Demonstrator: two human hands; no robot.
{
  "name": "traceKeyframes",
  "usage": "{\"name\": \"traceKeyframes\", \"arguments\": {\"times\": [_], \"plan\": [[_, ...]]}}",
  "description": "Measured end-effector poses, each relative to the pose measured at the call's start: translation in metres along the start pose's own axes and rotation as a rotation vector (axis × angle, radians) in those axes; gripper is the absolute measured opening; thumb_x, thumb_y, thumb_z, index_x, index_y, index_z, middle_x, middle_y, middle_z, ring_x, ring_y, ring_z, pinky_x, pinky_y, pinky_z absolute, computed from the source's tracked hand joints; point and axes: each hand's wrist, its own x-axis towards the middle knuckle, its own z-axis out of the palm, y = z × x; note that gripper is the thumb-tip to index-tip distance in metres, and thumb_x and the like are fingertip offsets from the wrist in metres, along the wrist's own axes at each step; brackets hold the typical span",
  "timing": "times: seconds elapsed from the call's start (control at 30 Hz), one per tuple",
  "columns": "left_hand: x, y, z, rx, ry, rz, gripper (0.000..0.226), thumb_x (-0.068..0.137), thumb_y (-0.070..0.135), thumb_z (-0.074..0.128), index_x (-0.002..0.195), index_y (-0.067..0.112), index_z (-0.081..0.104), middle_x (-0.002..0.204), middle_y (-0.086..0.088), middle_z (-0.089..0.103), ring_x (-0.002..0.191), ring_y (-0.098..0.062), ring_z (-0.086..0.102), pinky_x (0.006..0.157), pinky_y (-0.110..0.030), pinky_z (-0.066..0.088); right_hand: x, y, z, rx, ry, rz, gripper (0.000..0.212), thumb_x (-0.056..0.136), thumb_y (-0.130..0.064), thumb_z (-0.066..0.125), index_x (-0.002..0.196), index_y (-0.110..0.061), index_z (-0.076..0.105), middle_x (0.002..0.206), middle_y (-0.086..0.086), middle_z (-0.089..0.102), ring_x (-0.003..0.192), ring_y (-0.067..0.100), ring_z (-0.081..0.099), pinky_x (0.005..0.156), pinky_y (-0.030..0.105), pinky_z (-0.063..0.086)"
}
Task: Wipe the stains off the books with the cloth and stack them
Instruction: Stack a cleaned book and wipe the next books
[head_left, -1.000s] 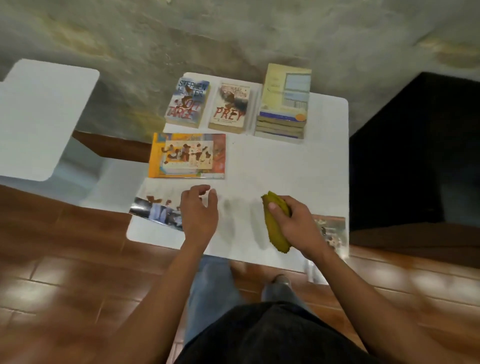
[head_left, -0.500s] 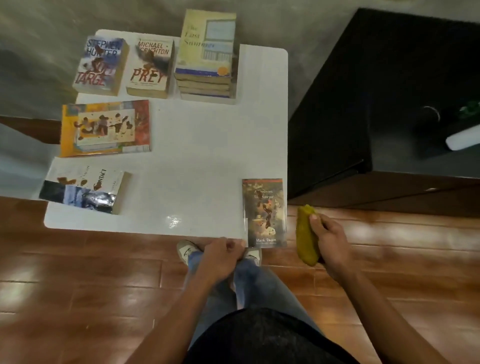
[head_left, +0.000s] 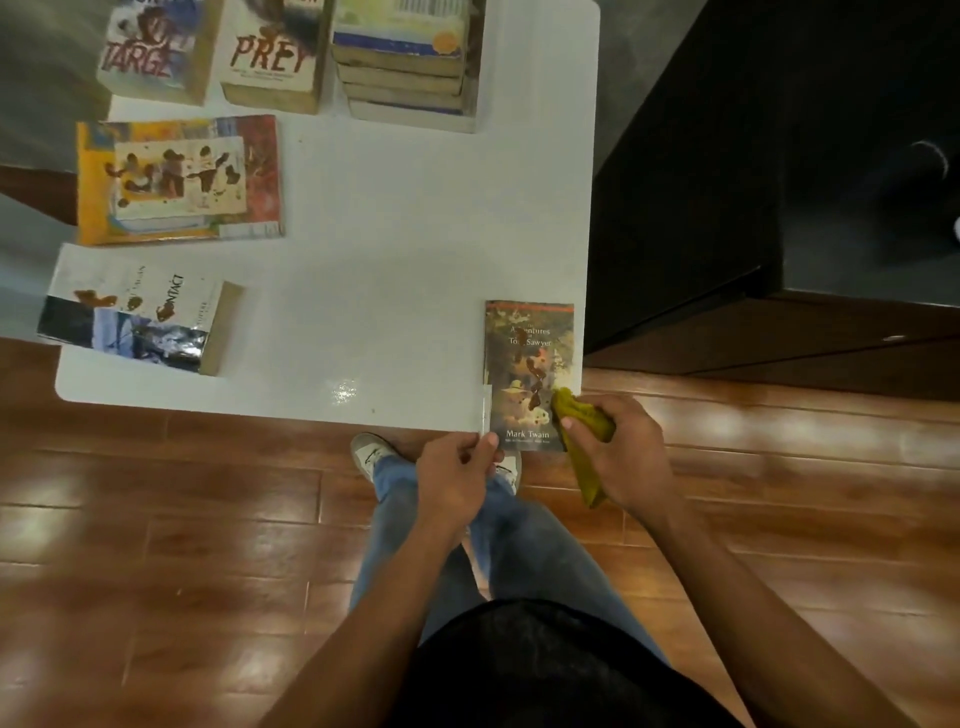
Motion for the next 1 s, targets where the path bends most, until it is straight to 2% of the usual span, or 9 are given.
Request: {"name": "traceKeyframes", "arguments": {"times": [0.13, 0.27, 0.33, 0.4, 0.53, 0.67, 0.83, 1.0], "plan": [[-0.002, 0.005, 0.005, -0.108, 0.059, -0.079, 0.026, 0.098, 0.036, 0.063, 0.079, 0.024, 0.075, 0.076, 0.004, 0.076, 0.076, -0.011, 0.072, 0.083, -0.040, 0.060, 0.003, -0.005, 0.007, -0.111, -0.030, -0.080, 0.036, 0.091, -0.032, 0.070, 0.123, -0.017, 0.067, 0.109, -0.007, 0.051, 0.096, 0.006, 0.050, 0.078, 0.006, 0.035], [-0.001, 0.008, 0.007, -0.175, 0.062, -0.113, 0.031, 0.097, 0.037, 0.065, 0.073, 0.022, 0.075, 0.073, 0.002, 0.076, 0.076, -0.017, 0.074, 0.084, -0.044, 0.060, 0.003, -0.012, 0.016, -0.228, -0.015, -0.203, 0.035, 0.090, -0.026, 0.071, 0.123, -0.013, 0.069, 0.107, -0.002, 0.050, 0.099, 0.014, 0.049, 0.085, 0.026, 0.047], [-0.001, 0.008, 0.007, -0.196, 0.065, -0.120, 0.030, 0.097, 0.037, 0.065, 0.069, 0.026, 0.072, 0.074, 0.002, 0.076, 0.078, -0.017, 0.074, 0.085, -0.044, 0.060, 0.000, -0.014, 0.018, -0.302, -0.007, -0.318, 0.031, 0.088, -0.021, 0.073, 0.117, -0.010, 0.072, 0.104, 0.004, 0.053, 0.096, 0.019, 0.049, 0.083, 0.032, 0.049], [-0.002, 0.007, 0.008, -0.214, 0.074, -0.126, 0.031, 0.096, 0.036, 0.066, 0.067, 0.029, 0.068, 0.076, 0.002, 0.076, 0.080, -0.017, 0.074, 0.086, -0.043, 0.060, 0.002, -0.016, 0.018, -0.357, -0.025, -0.383, 0.027, 0.088, -0.020, 0.073, 0.112, -0.010, 0.074, 0.101, 0.005, 0.052, 0.093, 0.019, 0.049, 0.080, 0.031, 0.049], [-0.002, 0.005, 0.008, -0.257, 0.076, -0.129, 0.031, 0.096, 0.034, 0.067, 0.066, 0.028, 0.068, 0.076, 0.000, 0.076, 0.081, -0.019, 0.074, 0.087, -0.045, 0.060, 0.018, -0.019, 0.018, -0.436, -0.001, -0.329, 0.026, 0.092, -0.024, 0.068, 0.116, -0.014, 0.073, 0.102, 0.000, 0.045, 0.092, 0.013, 0.042, 0.081, 0.022, 0.040], [-0.003, 0.007, 0.009, -0.258, 0.090, -0.137, 0.030, 0.096, 0.035, 0.067, 0.067, 0.027, 0.068, 0.075, 0.001, 0.075, 0.080, -0.018, 0.072, 0.086, -0.040, 0.060, 0.012, -0.024, 0.017, -0.479, -0.109, -0.415, 0.024, 0.093, -0.022, 0.068, 0.115, -0.012, 0.072, 0.109, 0.008, 0.053, 0.099, 0.022, 0.051, 0.085, 0.033, 0.050], [-0.004, 0.008, 0.010, -0.243, 0.103, -0.129, 0.033, 0.098, 0.037, 0.064, 0.069, 0.022, 0.070, 0.071, 0.002, 0.072, 0.067, -0.010, 0.065, 0.069, -0.029, 0.055, 0.026, -0.024, 0.014, -0.415, -0.012, -0.311, 0.026, 0.091, -0.023, 0.071, 0.115, -0.012, 0.073, 0.116, 0.008, 0.050, 0.103, 0.021, 0.051, 0.087, 0.023, 0.044], [-0.004, 0.010, 0.011, -0.248, 0.110, -0.123, 0.032, 0.097, 0.035, 0.065, 0.066, 0.029, 0.067, 0.073, 0.004, 0.073, 0.075, -0.012, 0.070, 0.077, -0.029, 0.058, 0.028, -0.024, 0.018, -0.421, -0.029, -0.331, 0.025, 0.086, -0.026, 0.077, 0.108, -0.014, 0.076, 0.106, 0.010, 0.067, 0.101, 0.027, 0.057, 0.087, 0.039, 0.052]]}}
